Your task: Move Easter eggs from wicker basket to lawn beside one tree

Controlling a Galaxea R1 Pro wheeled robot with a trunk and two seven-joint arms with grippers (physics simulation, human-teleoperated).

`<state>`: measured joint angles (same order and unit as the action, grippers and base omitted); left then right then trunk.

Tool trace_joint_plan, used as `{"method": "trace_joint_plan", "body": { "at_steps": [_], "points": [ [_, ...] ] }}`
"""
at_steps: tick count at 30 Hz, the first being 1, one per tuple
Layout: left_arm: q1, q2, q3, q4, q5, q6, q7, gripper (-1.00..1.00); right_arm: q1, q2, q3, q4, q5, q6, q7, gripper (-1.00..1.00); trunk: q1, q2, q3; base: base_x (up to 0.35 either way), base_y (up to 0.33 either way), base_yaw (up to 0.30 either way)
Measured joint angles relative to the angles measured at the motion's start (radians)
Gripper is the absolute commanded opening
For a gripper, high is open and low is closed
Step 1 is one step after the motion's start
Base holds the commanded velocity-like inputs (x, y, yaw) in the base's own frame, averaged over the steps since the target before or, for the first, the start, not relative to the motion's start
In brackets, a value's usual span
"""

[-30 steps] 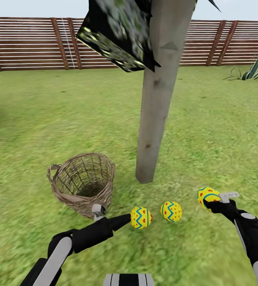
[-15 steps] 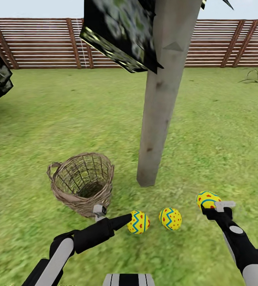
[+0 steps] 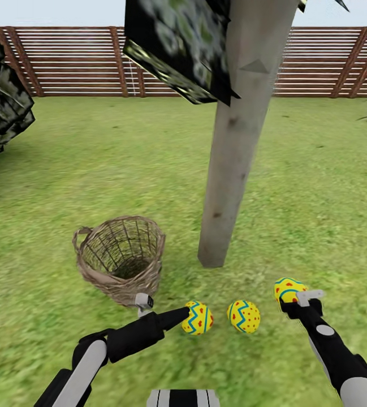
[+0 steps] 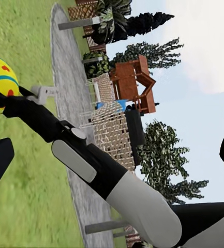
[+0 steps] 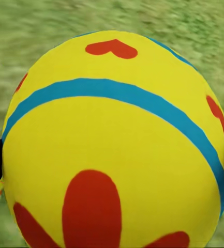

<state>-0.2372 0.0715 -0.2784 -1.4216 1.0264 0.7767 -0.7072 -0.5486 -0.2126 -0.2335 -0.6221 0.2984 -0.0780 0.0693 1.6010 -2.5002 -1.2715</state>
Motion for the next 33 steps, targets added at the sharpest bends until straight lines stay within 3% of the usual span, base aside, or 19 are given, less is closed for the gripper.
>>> {"method": "trace_joint_plan", "body": {
  "at_steps": [5,9,11,15,18,23,25,28,33],
  "points": [
    [0.0,0.0,-0.001,0.0,0.0,0.0,0.0,1.0,-0.001,0.015,0.005,0.046,0.003,-0.001,-0.052,-1.0,0.0,0.0,0.0,0.079,-0.127,0.0],
    [0.0,0.0,0.0,0.001,0.0,0.0,0.0,1.0,-0.006,0.02,0.102,0.11,0.048,-0.001,-0.16,-1.0,0.0,0.0,0.0,0.004,-0.006,0.0],
    [0.0,0.001,0.0,0.001,0.0,-0.003,-0.001,1.0,-0.015,0.023,0.125,0.13,0.051,0.001,-0.202,-1.0,0.0,0.0,0.0,0.0,0.0,0.0],
    [0.0,0.001,-0.003,0.0,0.001,-0.062,-0.001,1.0,-0.103,0.038,0.132,0.272,0.054,0.0,-0.219,-1.0,0.0,0.0,0.0,0.0,0.0,0.0],
    [0.0,0.002,-0.004,0.0,0.0,-0.069,-0.001,1.0,-0.15,0.04,0.133,0.332,0.048,-0.001,-0.224,-1.0,0.001,0.0,-0.008,0.0,0.0,0.0],
    [0.0,0.002,-0.004,0.001,0.0,-0.07,-0.001,1.0,-0.156,0.042,0.133,0.339,0.048,-0.013,-0.228,-1.0,0.003,-0.002,-0.027,0.0,0.0,0.0],
    [0.0,0.002,-0.004,0.001,0.0,-0.07,-0.001,1.0,-0.155,0.042,0.133,0.34,0.049,-0.097,-0.228,-1.0,0.004,-0.002,-0.035,0.0,0.0,0.0],
    [0.0,0.002,-0.004,0.002,0.001,-0.07,0.0,1.0,-0.155,0.041,0.132,0.342,0.047,-0.138,-0.228,-1.0,0.005,-0.002,-0.039,0.0,0.0,0.0],
    [0.0,-0.001,-0.003,0.085,0.002,-0.07,-0.001,1.0,-0.155,0.041,0.131,0.343,0.054,-0.152,-0.228,-1.0,0.004,-0.002,-0.039,0.205,0.0,0.0]
  ]
}}
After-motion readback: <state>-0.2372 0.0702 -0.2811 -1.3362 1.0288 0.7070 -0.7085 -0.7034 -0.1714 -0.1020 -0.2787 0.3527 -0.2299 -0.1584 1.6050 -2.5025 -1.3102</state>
